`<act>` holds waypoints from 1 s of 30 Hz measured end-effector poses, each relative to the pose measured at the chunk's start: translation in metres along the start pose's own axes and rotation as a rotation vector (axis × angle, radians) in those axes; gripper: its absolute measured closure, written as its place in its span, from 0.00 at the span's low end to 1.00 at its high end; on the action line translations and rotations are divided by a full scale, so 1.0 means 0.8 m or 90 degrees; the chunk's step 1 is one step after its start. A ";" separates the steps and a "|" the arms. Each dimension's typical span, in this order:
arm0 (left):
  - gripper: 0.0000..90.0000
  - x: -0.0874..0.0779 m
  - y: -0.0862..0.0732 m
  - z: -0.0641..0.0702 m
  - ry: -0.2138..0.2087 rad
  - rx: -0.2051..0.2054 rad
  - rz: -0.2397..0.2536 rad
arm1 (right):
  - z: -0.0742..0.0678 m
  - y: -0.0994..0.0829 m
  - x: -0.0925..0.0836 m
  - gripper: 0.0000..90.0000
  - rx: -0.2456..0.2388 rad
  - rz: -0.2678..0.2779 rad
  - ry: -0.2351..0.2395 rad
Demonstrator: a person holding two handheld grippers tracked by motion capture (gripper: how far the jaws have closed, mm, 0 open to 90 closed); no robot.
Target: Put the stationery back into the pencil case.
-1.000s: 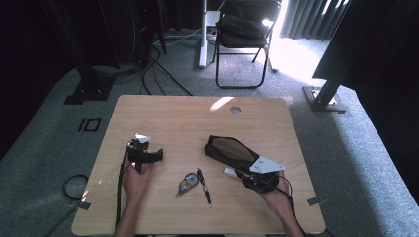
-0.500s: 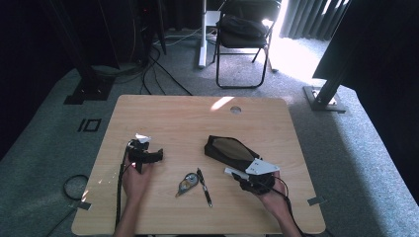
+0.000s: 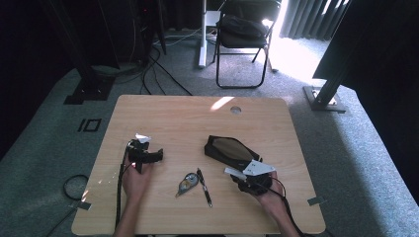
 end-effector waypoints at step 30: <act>0.15 0.000 0.000 0.000 0.000 0.000 0.000 | 0.000 -0.019 0.021 0.50 -0.034 -0.061 -0.040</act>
Point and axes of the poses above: each handheld gripper's, and its own axes: x roughly forward along the jaws, y roughly out of its top, z roughly to its right, the point moved 3 cm from there along x, roughly forward along the jaws, and after that the axes turned 8 degrees about x, right-handed, at the moved point
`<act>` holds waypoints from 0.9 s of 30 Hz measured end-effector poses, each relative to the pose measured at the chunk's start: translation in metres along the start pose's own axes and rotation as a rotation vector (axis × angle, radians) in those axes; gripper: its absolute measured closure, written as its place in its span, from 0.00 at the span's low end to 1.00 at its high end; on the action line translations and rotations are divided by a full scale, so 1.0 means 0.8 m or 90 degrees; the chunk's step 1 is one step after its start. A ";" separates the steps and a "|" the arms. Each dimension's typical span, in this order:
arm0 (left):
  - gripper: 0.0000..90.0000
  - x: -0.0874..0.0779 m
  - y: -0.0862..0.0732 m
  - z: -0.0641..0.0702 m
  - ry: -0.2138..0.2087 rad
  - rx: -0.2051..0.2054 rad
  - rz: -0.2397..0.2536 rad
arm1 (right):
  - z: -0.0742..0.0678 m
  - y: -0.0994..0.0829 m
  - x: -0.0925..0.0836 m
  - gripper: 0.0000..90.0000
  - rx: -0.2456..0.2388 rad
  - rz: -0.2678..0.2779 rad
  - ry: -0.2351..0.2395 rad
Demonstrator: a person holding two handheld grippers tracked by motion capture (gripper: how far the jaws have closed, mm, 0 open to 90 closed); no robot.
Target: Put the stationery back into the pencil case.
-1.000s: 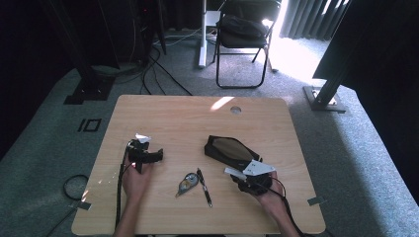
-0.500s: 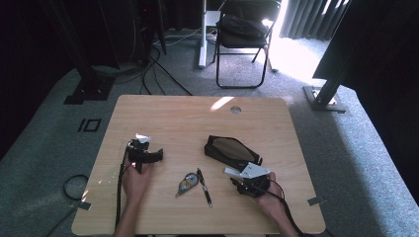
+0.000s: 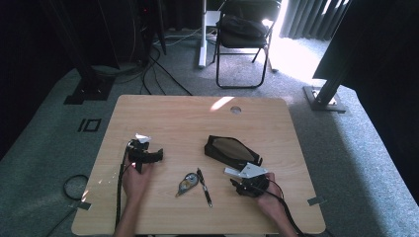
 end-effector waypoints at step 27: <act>0.15 0.000 0.000 0.000 0.000 0.000 0.000 | 0.000 -0.003 0.008 0.50 -0.003 -0.018 0.001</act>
Point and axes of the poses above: each handheld gripper's, and its own axes: x roughly forward along the jaws, y roughly out of its top, z roughly to its right, the point moved 3 cm from there along x, roughly forward along the jaws, and after that the axes turned 8 degrees about x, right-handed, at the moved point
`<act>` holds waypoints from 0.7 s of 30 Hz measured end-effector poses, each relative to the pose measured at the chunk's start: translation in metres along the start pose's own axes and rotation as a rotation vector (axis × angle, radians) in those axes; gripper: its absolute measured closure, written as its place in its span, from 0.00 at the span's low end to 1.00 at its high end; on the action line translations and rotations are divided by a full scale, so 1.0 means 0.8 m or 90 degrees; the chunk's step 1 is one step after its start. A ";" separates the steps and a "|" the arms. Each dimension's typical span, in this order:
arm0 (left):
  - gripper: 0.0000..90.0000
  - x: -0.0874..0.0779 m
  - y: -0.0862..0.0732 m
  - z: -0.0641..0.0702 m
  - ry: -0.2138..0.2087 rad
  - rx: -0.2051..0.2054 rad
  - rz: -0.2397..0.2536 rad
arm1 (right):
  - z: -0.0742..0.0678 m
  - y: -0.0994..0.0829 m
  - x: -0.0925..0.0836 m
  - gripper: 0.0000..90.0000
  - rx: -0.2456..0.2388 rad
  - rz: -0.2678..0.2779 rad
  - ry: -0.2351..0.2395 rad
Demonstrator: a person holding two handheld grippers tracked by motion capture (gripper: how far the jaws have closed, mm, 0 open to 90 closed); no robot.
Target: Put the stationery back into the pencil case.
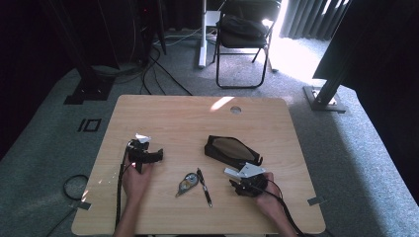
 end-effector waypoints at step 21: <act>0.15 0.000 0.000 0.000 0.000 0.000 0.000 | 0.000 0.014 0.011 0.68 0.011 -0.003 0.035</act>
Point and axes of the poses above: each handheld gripper's, and its own axes: x roughly forward along the jaws, y roughly out of its top, z roughly to its right, the point moved 3 cm from there along x, roughly forward along the jaws, and after that the axes turned 8 degrees about x, right-handed, at the moved point
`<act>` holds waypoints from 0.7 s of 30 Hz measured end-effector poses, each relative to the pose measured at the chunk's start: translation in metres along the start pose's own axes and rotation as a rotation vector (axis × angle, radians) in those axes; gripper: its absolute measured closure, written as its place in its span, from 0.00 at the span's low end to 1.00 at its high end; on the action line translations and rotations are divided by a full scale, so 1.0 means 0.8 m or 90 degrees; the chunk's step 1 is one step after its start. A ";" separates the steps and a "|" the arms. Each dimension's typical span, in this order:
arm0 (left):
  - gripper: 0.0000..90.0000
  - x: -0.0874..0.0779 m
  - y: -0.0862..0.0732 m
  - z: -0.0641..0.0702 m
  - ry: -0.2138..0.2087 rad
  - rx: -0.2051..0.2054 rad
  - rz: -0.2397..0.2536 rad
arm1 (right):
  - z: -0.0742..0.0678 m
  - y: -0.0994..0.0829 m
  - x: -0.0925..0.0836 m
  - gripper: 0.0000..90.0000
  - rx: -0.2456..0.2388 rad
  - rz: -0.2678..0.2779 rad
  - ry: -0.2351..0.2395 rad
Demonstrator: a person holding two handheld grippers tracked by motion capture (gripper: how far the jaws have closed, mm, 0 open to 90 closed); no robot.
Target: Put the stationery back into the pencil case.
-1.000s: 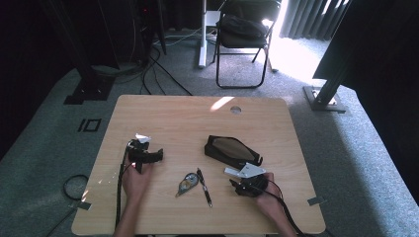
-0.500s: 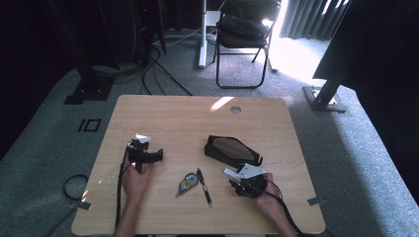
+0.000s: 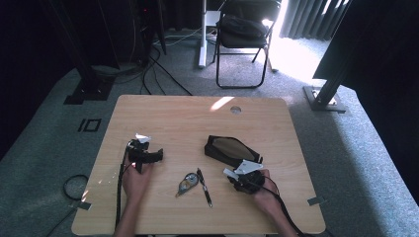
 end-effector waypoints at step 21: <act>0.15 0.000 0.000 0.000 0.000 0.000 0.000 | 0.002 0.006 0.021 0.76 0.003 -0.038 0.025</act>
Point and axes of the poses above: each handheld gripper's, and its own axes: x roughly forward along the jaws, y roughly out of its top, z roughly to its right, the point moved 3 cm from there along x, roughly forward along the jaws, and after that the axes turned 8 degrees about x, right-handed, at the moved point
